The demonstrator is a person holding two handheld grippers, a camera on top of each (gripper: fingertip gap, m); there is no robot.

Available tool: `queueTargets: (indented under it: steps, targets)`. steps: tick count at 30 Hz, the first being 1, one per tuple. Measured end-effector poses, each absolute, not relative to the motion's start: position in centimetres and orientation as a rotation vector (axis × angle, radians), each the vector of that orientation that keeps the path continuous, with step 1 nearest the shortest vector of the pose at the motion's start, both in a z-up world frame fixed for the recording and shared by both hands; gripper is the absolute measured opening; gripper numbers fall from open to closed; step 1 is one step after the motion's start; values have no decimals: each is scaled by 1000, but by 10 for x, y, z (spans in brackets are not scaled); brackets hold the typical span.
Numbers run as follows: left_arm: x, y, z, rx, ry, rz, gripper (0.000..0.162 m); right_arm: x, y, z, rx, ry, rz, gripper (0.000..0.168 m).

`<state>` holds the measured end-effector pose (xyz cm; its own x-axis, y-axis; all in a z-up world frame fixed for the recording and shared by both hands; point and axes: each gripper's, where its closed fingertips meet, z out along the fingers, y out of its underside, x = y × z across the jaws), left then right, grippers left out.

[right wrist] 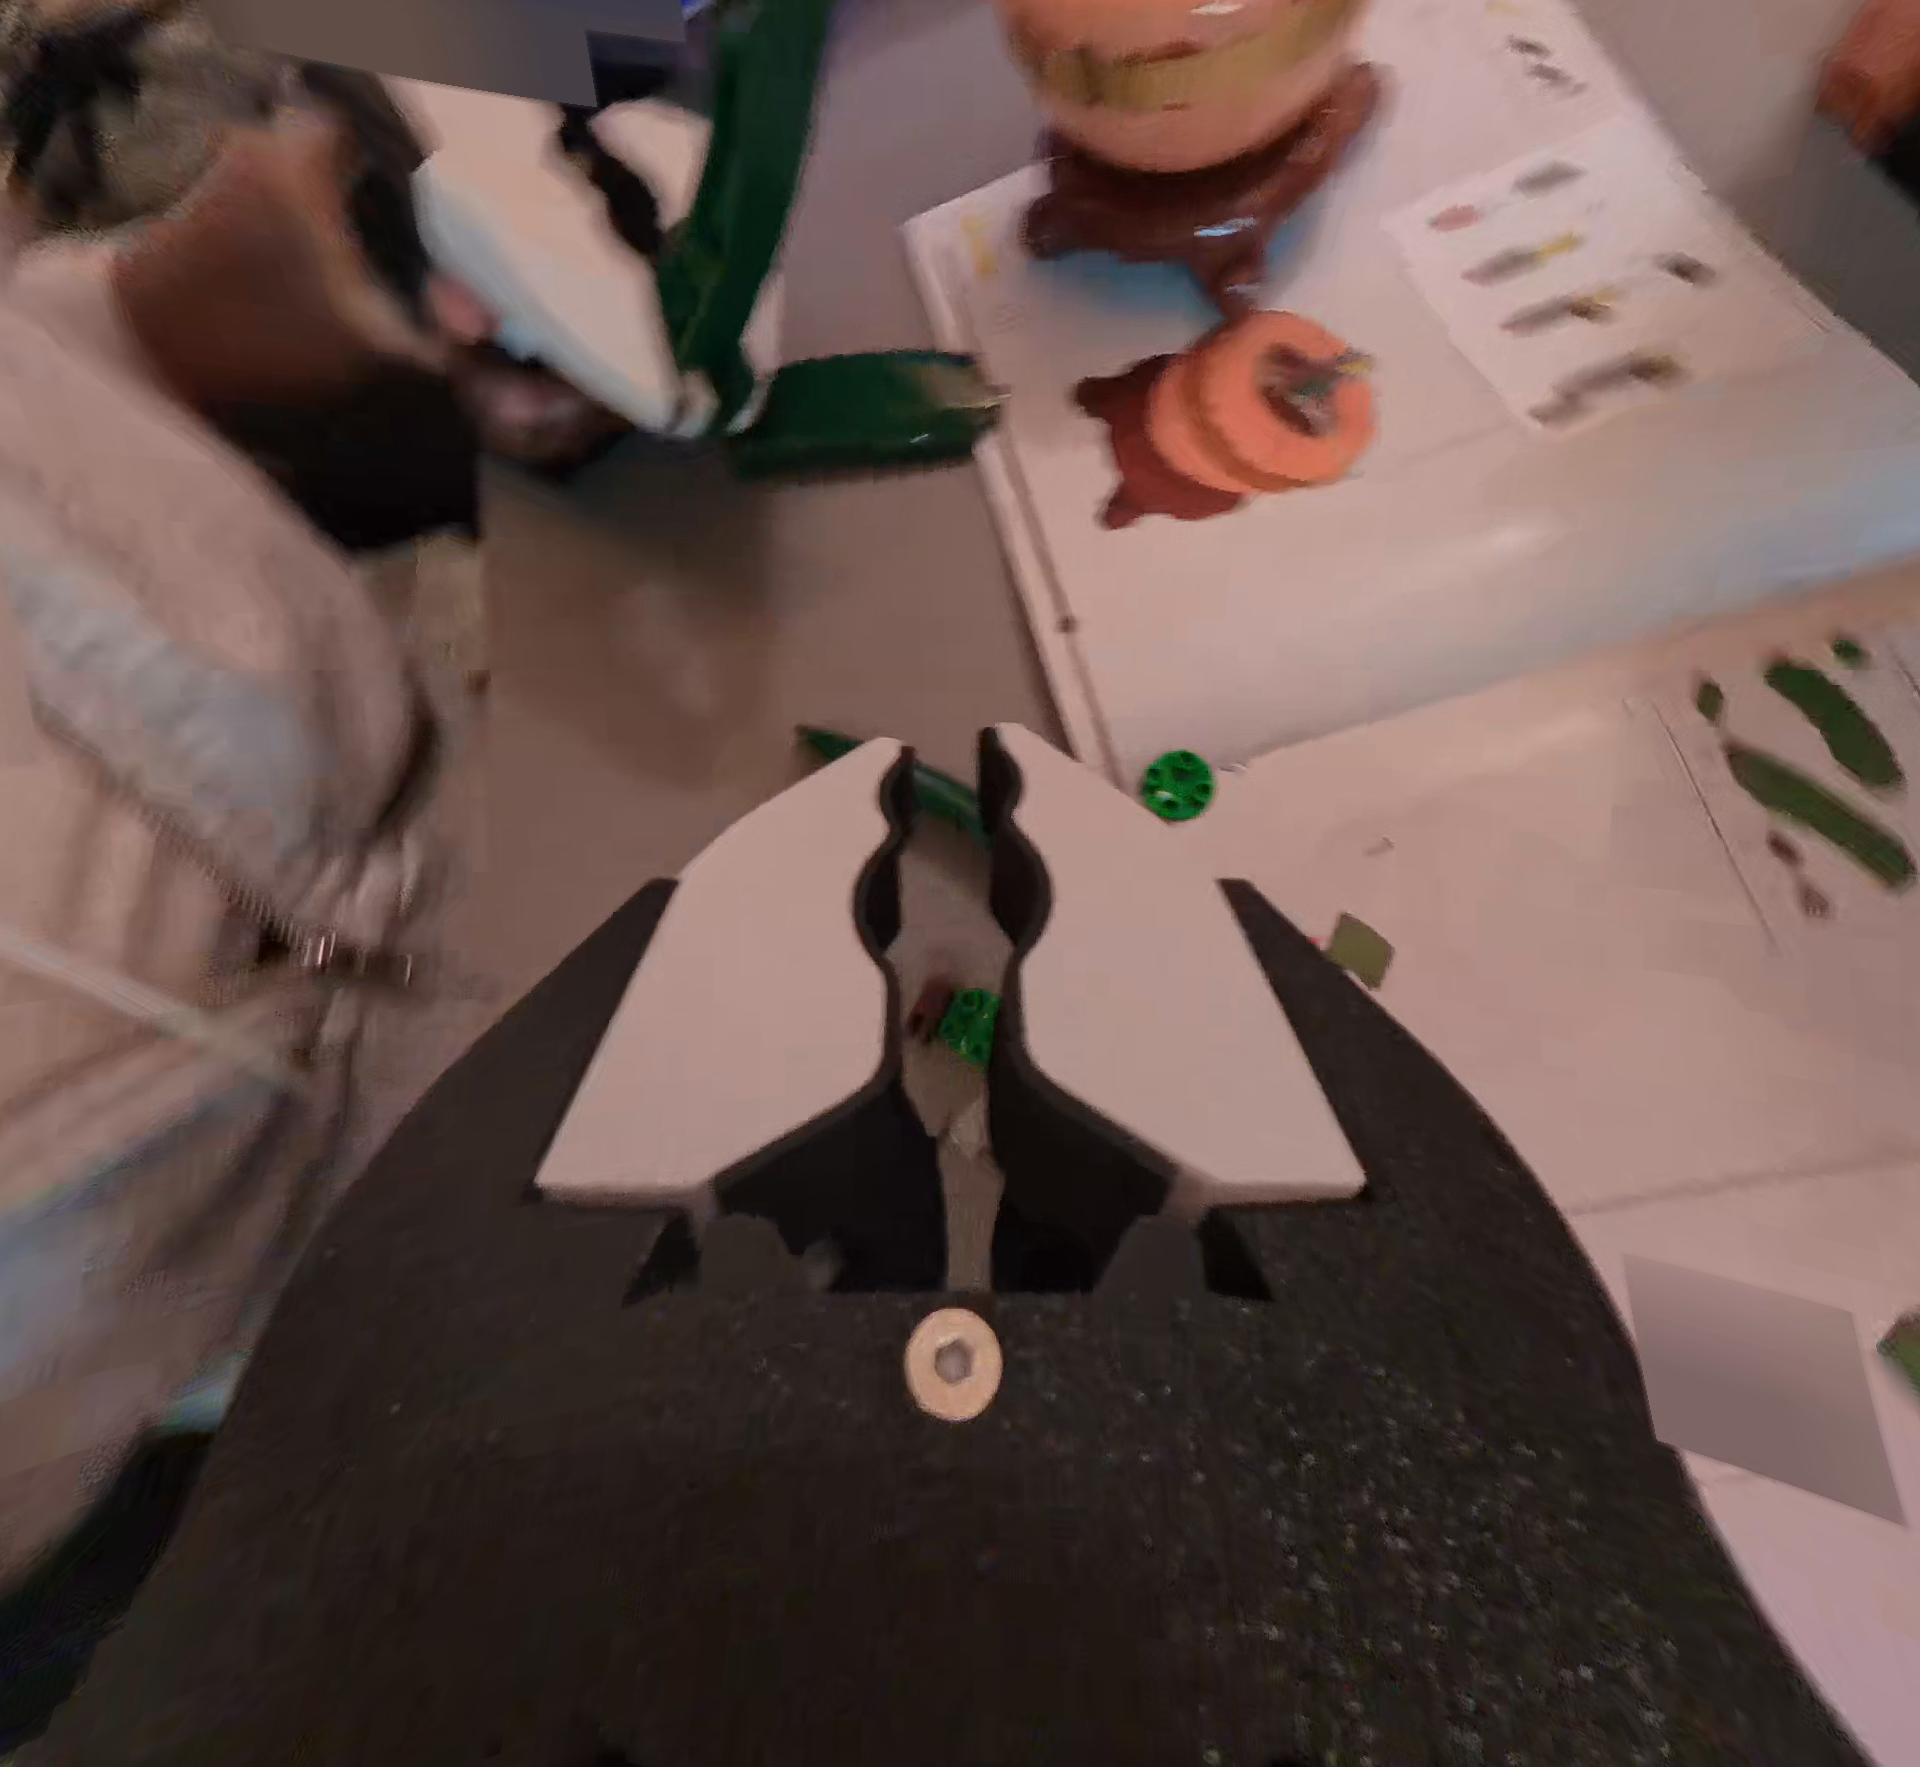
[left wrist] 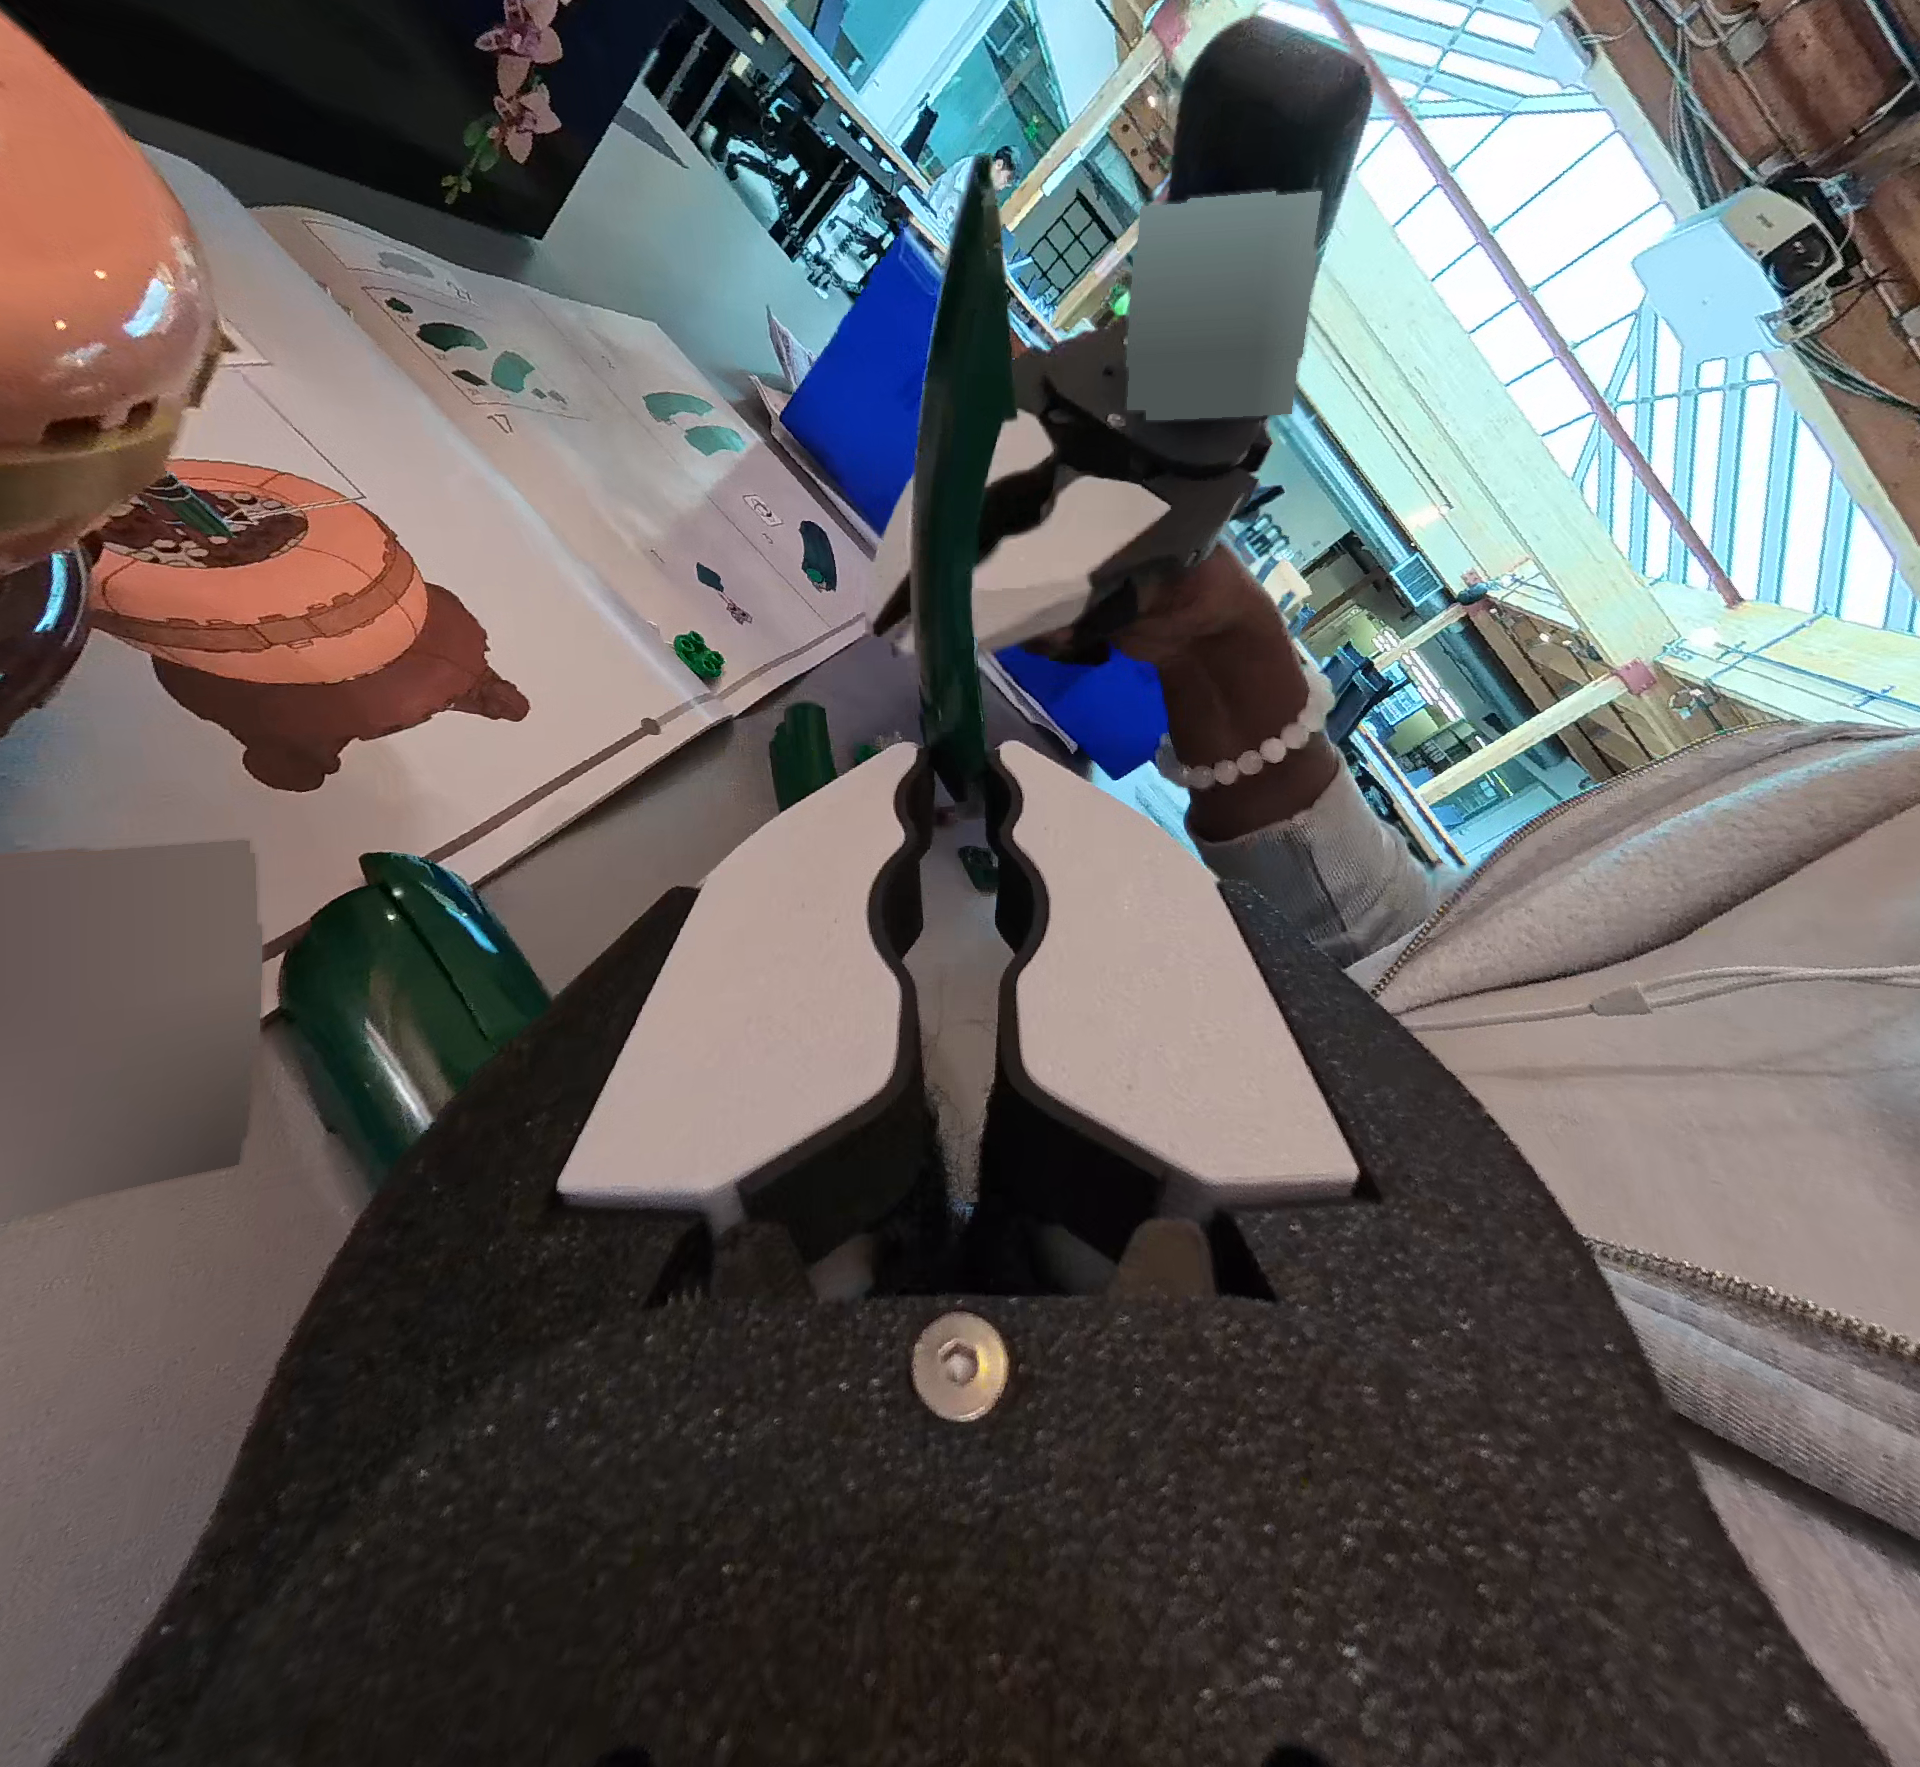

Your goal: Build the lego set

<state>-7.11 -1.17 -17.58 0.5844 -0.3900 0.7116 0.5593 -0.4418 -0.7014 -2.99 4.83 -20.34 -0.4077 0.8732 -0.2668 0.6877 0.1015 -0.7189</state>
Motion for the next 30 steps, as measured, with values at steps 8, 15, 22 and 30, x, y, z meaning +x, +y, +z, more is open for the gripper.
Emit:
queueTargets:
  steps: [8, 15, 22, 30]
  targets:
    - [-63, -18, -167, -1684, -83, -1097, 8, -27, 26, -217, -711, -2864, 567, 37]
    - [-68, -20, -169, -1664, -127, -1106, 8, -35, 20, -247, -813, -2885, 448, 9]
    - [-81, -19, -156, -1532, -212, -1163, 8, -66, 25, -97, -1431, -1571, 2064, 8]
    - [-63, -12, -140, -1454, -171, -1249, 8, -84, 25, -120, -1715, -1051, 2330, 8]
